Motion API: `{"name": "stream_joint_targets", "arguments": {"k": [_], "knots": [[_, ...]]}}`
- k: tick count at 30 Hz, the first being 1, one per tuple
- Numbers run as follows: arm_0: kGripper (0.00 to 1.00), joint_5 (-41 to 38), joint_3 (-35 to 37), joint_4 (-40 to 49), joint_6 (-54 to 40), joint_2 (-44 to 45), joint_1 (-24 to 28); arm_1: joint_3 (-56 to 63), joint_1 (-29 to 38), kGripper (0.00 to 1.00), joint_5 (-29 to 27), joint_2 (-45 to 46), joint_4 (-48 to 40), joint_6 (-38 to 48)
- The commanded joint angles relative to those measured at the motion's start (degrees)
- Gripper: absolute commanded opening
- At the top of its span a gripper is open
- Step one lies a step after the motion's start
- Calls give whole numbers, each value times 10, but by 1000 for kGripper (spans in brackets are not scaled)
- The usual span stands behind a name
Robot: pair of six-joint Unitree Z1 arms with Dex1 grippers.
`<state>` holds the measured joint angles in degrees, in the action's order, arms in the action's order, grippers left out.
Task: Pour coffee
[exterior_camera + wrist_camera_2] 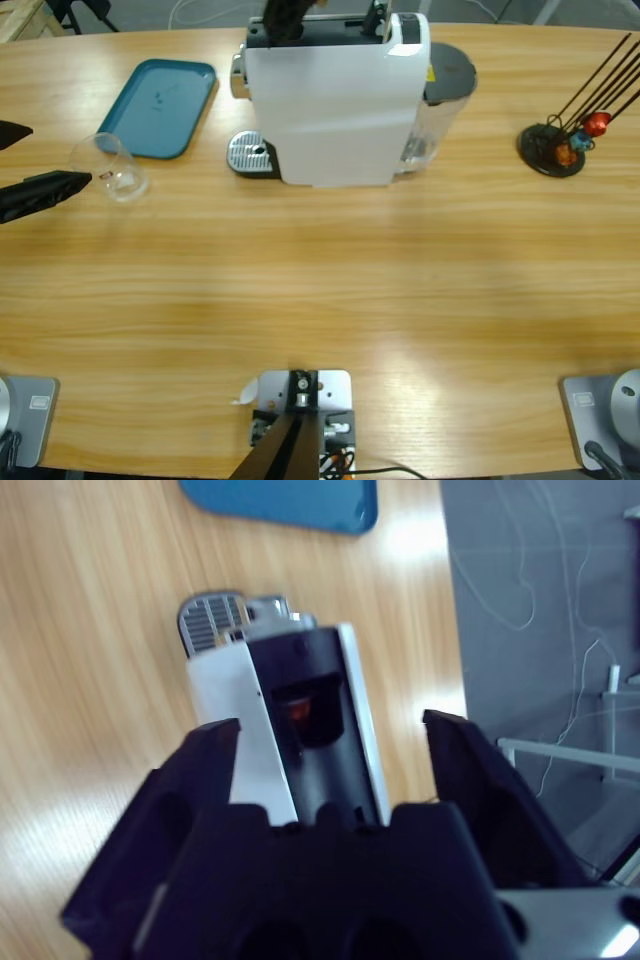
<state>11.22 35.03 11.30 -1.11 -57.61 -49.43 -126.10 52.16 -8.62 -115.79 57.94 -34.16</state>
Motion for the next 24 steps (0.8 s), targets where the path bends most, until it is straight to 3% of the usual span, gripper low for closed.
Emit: {"name": "stream_joint_targets", "arguments": {"k": [1, 2, 5, 7, 10, 13, 18, 24], "knots": [[964, 3, -23, -13, 3, -17, -8, -27, 60, 612, -8, 60, 62, 37], [964, 3, -25, -15, 3, -14, -8, -26, 61, 501, -3, 79, 71, 48], [962, 3, -30, -21, 3, -1, -8, -19, 62, 6, 18, 145, 82, 94], [959, 3, -33, -23, 3, 5, -8, 0, 61, 0, 22, 188, 81, 130], [959, 4, -33, -24, 1, 9, -8, 79, 61, 0, -13, 250, 48, 197], [959, 3, -36, -29, -2, 4, -8, 252, 52, 0, -53, 328, -86, 268], [954, 6, -60, -64, -16, 17, -8, 433, 24, 0, -29, 394, -233, 362], [954, 5, -59, -71, -25, -1, -8, 496, 25, 0, -221, 376, -304, 281]]}}
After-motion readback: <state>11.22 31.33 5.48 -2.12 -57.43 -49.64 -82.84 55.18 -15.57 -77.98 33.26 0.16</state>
